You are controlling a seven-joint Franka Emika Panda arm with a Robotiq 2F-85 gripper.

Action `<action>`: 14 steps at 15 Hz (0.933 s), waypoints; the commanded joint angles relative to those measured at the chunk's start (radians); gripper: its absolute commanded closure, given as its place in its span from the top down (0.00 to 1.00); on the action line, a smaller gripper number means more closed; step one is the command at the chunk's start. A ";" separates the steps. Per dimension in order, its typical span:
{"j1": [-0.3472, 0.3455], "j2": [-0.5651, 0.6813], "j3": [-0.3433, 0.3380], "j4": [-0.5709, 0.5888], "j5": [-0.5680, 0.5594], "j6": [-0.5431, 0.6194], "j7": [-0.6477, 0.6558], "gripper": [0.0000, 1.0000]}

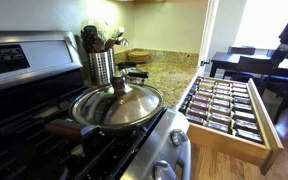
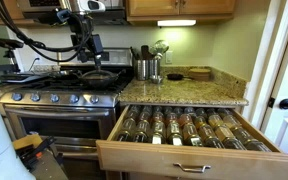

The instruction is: Close the top drawer of the kitchen unit

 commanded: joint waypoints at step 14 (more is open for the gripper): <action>-0.140 0.051 -0.028 0.045 -0.033 0.034 0.077 1.00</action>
